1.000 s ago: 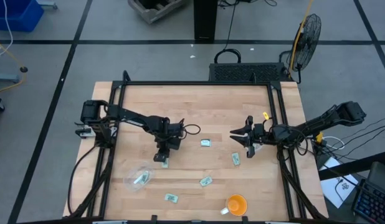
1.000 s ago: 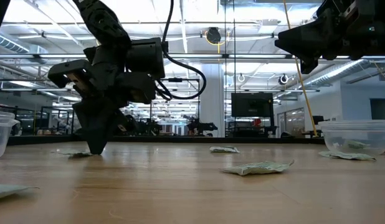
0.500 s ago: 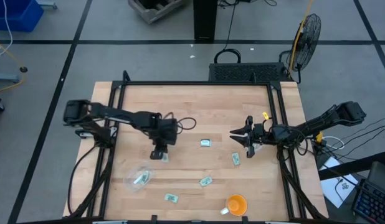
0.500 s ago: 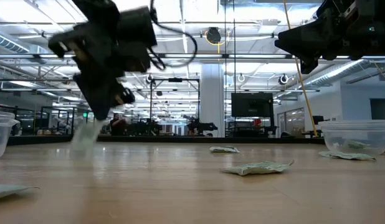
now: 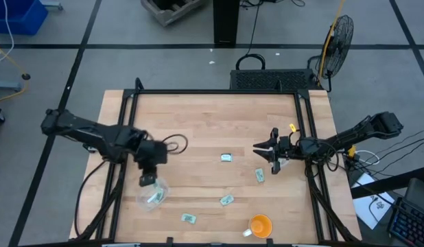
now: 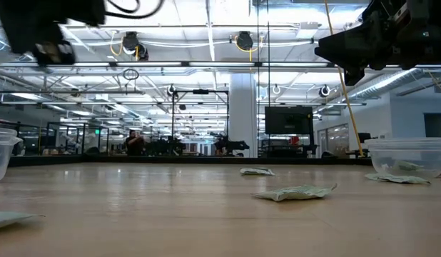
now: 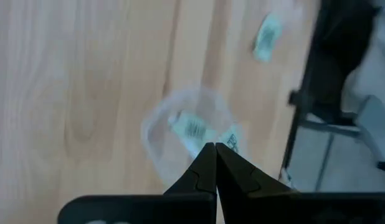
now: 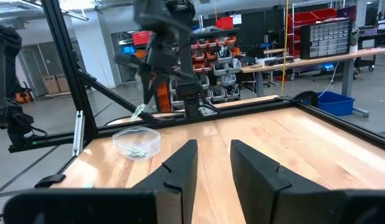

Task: Pick and place Stevia / Truvia into bins
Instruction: Put the white stevia packet into the rectangle transparent container

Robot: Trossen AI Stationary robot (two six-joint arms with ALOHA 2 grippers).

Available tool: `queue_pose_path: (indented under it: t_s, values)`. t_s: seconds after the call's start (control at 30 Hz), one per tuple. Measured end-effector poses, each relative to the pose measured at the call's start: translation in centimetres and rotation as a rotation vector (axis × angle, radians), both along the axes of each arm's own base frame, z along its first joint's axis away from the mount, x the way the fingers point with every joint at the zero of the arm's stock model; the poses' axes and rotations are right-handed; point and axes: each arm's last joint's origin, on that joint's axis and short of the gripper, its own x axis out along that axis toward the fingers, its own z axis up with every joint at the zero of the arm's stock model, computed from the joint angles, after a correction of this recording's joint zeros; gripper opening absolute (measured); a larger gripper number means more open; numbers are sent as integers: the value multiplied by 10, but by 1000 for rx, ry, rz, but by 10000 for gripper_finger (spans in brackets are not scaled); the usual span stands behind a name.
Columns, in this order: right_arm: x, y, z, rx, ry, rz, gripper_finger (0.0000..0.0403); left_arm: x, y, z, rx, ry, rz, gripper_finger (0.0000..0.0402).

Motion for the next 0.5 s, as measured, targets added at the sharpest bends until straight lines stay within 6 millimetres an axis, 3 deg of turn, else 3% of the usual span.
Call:
queue_pose_path:
  t_s: [0.27, 0.5]
  values:
    - [0, 0, -1, -1, 5, 0, 89, -14, -32, -17, 245, 58, 25, 4]
    - [0, 0, -1, -1, 5, -1, 89, -15, -50, -52, 312, 90, -182, 4]
